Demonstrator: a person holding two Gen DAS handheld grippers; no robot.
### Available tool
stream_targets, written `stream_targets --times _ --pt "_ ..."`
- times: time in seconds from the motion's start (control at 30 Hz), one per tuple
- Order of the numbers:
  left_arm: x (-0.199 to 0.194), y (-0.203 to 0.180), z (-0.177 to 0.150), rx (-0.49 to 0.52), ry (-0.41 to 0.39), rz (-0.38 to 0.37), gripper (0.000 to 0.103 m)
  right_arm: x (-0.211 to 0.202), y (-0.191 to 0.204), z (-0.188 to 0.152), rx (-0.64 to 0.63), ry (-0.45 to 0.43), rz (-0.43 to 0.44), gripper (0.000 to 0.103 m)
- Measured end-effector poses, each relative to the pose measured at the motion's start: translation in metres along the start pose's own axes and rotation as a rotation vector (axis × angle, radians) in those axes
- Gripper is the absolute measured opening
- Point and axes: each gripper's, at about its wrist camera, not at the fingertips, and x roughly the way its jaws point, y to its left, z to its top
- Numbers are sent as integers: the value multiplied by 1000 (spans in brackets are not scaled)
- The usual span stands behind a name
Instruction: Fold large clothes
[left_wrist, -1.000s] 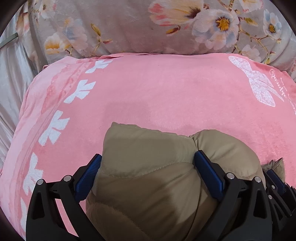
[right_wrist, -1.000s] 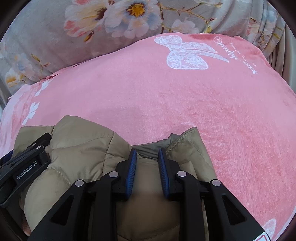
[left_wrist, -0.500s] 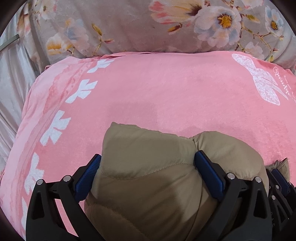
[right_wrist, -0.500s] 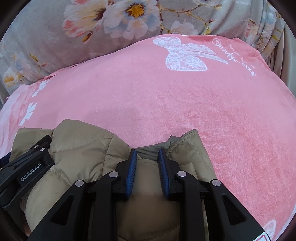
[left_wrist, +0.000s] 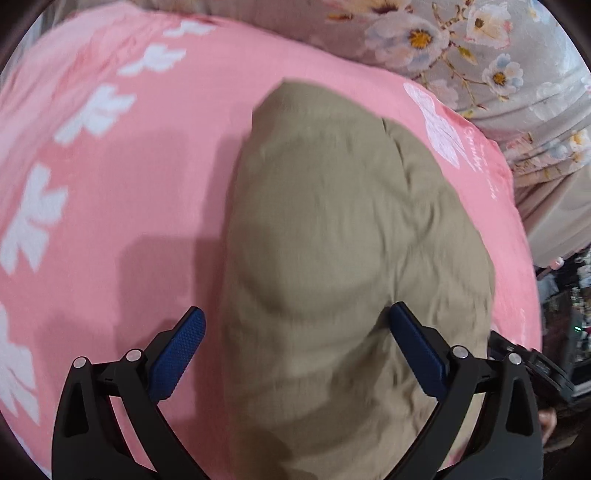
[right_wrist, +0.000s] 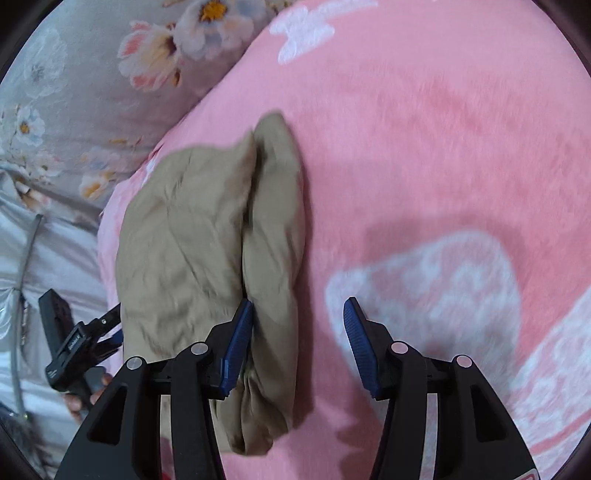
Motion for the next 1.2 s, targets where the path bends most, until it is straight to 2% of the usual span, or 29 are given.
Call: stream_targets --times 0.13,0.27,0.3,0.33,0.47,0.57,0.67,0.73,0.77,0.8,0.87,1.0,1.07,1.2 --pt "0 8 -21 -36 30 -121 97 10 14 -14 -58 0 0 52" --pt "-2 21 -26 -83 51 -189 97 24 25 -21 -38 59 108 52" --pt "-3 23 -28 -91 55 -204 97 28 29 -25 -30 92 170 52" --pt "-7 27 -30 -97 52 -213 97 33 32 -29 -19 119 222 52" --pt "-15 37 -29 -91 11 -197 98 59 37 -35 -6 186 332 53" --pt "-11 45 -23 -116 -13 -185 98 70 46 -30 -13 185 350 53" --pt "-1 48 -19 -125 4 -211 98 75 47 -25 5 178 368 52" --pt "6 50 -18 -133 20 -245 98 77 46 -25 -6 168 368 43" --pt "6 51 -18 -127 21 -247 98 77 45 -25 -13 165 366 31" --pt "6 48 -18 -110 19 -246 98 76 44 -25 -14 159 373 25" --pt "0 45 -20 -87 6 -236 90 73 45 -25 -23 142 370 20" --pt "-17 36 -19 -36 -55 -225 73 55 65 -22 -101 55 321 15" --pt "-35 30 -14 0 -120 -239 63 44 80 -18 -152 -1 319 14" --pt "-74 17 1 66 -240 -259 54 14 119 -5 -252 -130 331 13"
